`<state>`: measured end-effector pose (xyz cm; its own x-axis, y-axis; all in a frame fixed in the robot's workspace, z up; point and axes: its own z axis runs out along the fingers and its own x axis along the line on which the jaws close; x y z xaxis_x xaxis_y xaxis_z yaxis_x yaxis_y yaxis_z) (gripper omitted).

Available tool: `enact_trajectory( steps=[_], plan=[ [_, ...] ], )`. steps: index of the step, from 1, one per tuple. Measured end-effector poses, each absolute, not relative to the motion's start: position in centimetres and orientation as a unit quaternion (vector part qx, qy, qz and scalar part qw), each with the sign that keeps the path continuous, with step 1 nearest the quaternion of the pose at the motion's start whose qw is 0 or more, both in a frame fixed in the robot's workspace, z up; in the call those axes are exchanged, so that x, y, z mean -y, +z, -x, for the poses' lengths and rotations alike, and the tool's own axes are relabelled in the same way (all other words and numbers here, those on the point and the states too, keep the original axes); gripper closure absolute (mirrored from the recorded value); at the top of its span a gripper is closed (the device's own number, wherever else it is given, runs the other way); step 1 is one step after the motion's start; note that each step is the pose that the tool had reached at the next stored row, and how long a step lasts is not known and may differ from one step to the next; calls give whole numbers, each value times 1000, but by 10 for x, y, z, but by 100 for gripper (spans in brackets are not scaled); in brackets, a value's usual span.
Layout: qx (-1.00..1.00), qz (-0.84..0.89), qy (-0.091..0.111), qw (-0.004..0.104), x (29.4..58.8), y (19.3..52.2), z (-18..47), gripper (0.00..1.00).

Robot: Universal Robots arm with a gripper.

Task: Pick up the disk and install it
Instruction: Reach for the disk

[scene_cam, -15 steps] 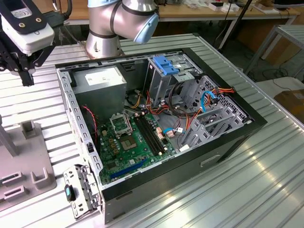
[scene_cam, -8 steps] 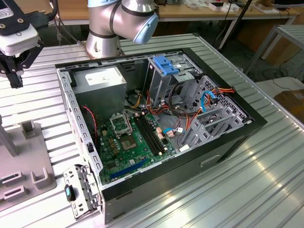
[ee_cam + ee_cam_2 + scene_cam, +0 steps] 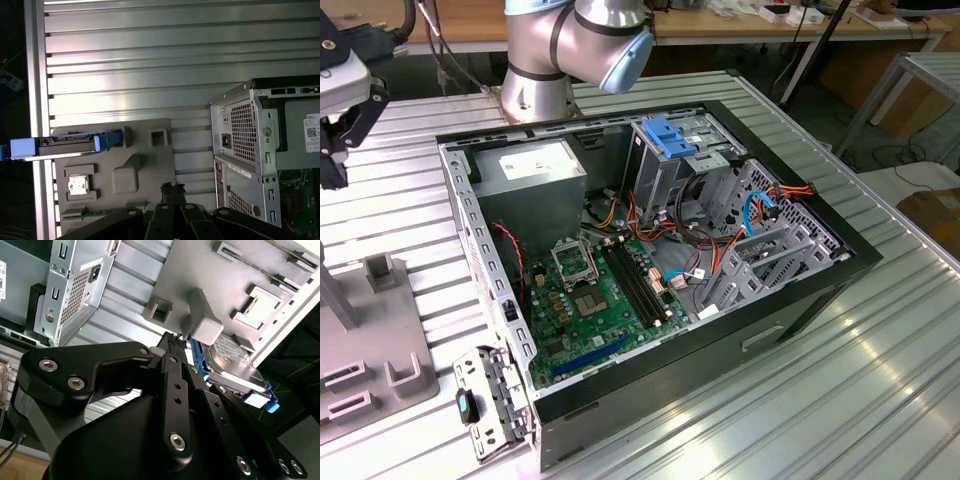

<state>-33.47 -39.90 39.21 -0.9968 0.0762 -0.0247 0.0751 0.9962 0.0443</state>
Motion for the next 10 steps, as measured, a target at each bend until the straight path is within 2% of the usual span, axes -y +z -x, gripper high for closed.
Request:
enact_trajectory(
  steps=[10],
  plan=[
    [-999, -38, 22, 13, 399, 392, 359, 89]
  ],
)
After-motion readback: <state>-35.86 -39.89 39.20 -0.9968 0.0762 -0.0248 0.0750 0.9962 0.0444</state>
